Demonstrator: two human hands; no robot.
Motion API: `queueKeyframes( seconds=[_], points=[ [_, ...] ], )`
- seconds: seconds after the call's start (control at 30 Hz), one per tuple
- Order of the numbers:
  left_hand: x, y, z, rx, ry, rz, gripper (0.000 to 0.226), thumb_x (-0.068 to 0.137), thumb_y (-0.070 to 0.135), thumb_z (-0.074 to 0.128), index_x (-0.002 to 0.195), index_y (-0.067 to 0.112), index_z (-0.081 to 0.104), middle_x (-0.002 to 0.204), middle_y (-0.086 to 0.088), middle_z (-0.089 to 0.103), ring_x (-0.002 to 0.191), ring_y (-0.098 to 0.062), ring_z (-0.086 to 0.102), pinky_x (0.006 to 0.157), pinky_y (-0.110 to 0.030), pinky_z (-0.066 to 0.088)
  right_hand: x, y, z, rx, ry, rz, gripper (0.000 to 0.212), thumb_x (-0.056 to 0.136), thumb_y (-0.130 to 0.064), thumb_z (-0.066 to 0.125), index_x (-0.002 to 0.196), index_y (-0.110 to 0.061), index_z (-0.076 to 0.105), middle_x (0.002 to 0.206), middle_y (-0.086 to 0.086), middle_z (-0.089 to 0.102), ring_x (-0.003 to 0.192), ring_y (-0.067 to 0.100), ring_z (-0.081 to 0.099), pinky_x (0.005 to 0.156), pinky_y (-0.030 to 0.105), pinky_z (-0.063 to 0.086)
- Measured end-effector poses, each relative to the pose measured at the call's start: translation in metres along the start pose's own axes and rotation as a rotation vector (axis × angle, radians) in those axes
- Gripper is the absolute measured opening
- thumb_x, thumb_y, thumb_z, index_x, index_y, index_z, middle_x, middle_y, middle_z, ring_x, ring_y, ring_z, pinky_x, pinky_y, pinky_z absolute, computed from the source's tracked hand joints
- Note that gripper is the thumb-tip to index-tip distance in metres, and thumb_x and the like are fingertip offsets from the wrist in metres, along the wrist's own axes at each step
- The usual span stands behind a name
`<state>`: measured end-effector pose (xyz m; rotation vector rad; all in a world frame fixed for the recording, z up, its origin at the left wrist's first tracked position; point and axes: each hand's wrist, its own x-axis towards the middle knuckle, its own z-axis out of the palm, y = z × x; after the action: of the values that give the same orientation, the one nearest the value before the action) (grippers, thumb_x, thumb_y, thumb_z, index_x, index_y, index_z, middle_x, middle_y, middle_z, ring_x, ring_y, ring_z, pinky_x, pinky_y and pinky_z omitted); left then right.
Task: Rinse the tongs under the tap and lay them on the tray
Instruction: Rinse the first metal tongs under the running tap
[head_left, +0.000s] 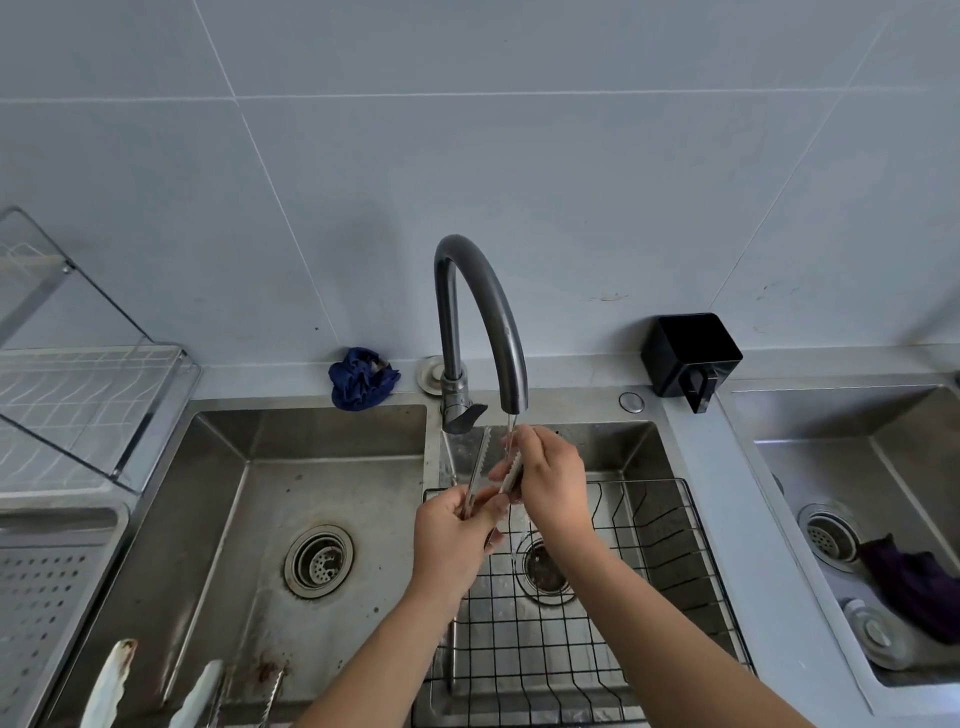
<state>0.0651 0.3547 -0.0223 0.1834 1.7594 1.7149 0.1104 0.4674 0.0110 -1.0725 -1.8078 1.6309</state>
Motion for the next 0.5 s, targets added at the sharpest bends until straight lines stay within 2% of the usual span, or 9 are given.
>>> queueKeyframes(
  seconds=[0.03, 0.1, 0.17, 0.2, 0.27, 0.33, 0.43, 0.5],
  points=[
    [0.001, 0.001, -0.001, 0.001, -0.002, -0.021, 0.003, 0.086, 0.005, 0.076, 0.086, 0.008, 0.076, 0.078, -0.019, 0.074, 0.056, -0.019, 0.066, 0.05, -0.026, 0.053, -0.002, 0.003, -0.001, 0.115, -0.051, 0.044, 0.028, 0.099, -0.02, 0.049, 0.085, -0.019, 0.073, 0.077, 0.009, 0.078, 0.069, 0.035, 0.072, 0.058, 0.041, 0.057],
    [0.003, 0.004, -0.007, -0.077, -0.016, -0.102, 0.008, 0.084, 0.01, 0.078, 0.089, 0.005, 0.074, 0.077, -0.017, 0.074, 0.055, -0.026, 0.067, 0.046, -0.031, 0.052, -0.005, 0.008, -0.004, 0.349, -0.241, 0.123, 0.02, 0.095, -0.016, 0.058, 0.093, -0.022, 0.076, 0.09, 0.009, 0.078, 0.071, 0.023, 0.072, 0.06, 0.031, 0.056],
    [0.006, 0.008, -0.015, -0.171, -0.069, -0.191, 0.027, 0.079, 0.019, 0.081, 0.094, -0.001, 0.071, 0.076, -0.018, 0.072, 0.053, -0.029, 0.066, 0.043, -0.029, 0.048, -0.003, 0.009, -0.009, 0.483, -0.416, 0.184, 0.014, 0.096, -0.022, 0.063, 0.101, -0.016, 0.074, 0.09, 0.01, 0.074, 0.064, 0.014, 0.06, 0.062, 0.028, 0.051],
    [0.007, 0.01, -0.017, -0.178, -0.102, -0.218, 0.032, 0.077, 0.023, 0.082, 0.095, -0.002, 0.071, 0.076, -0.019, 0.071, 0.054, -0.029, 0.066, 0.043, -0.029, 0.048, -0.001, 0.008, -0.012, 0.514, -0.456, 0.201, 0.02, 0.098, -0.029, 0.062, 0.101, -0.012, 0.072, 0.086, 0.01, 0.07, 0.062, 0.014, 0.055, 0.062, 0.028, 0.048],
    [0.007, 0.011, -0.016, -0.16, -0.132, -0.23, 0.031, 0.081, 0.03, 0.081, 0.091, 0.001, 0.072, 0.076, -0.02, 0.072, 0.057, -0.031, 0.068, 0.045, -0.029, 0.05, 0.004, 0.006, -0.015, 0.526, -0.453, 0.203, 0.025, 0.097, -0.033, 0.061, 0.091, -0.01, 0.069, 0.077, 0.01, 0.066, 0.058, 0.016, 0.052, 0.059, 0.027, 0.046],
    [0.006, 0.012, -0.008, -0.149, -0.094, -0.191, 0.028, 0.09, 0.032, 0.072, 0.091, 0.004, 0.073, 0.076, -0.021, 0.073, 0.063, -0.034, 0.07, 0.05, -0.032, 0.053, 0.006, 0.003, -0.015, 0.525, -0.421, 0.163, 0.017, 0.093, -0.024, 0.065, 0.081, -0.013, 0.07, 0.076, 0.012, 0.065, 0.057, 0.017, 0.05, 0.057, 0.026, 0.045],
    [0.008, 0.015, 0.004, -0.098, -0.018, -0.083, 0.029, 0.1, 0.032, 0.059, 0.098, 0.007, 0.071, 0.076, -0.013, 0.073, 0.059, -0.024, 0.067, 0.046, -0.029, 0.051, 0.007, 0.0, -0.015, 0.542, -0.401, 0.107, 0.007, 0.09, -0.005, 0.069, 0.084, -0.009, 0.072, 0.08, 0.017, 0.064, 0.057, 0.015, 0.055, 0.056, 0.026, 0.047],
    [0.011, 0.018, 0.007, -0.053, 0.005, -0.068, 0.032, 0.102, 0.032, 0.054, 0.091, 0.006, 0.071, 0.067, -0.01, 0.069, 0.054, -0.02, 0.061, 0.044, -0.027, 0.047, 0.004, -0.002, -0.015, 0.471, -0.396, 0.041, 0.009, 0.094, -0.004, 0.068, 0.085, -0.006, 0.071, 0.076, 0.019, 0.065, 0.05, 0.016, 0.057, 0.05, 0.025, 0.049]
  ],
)
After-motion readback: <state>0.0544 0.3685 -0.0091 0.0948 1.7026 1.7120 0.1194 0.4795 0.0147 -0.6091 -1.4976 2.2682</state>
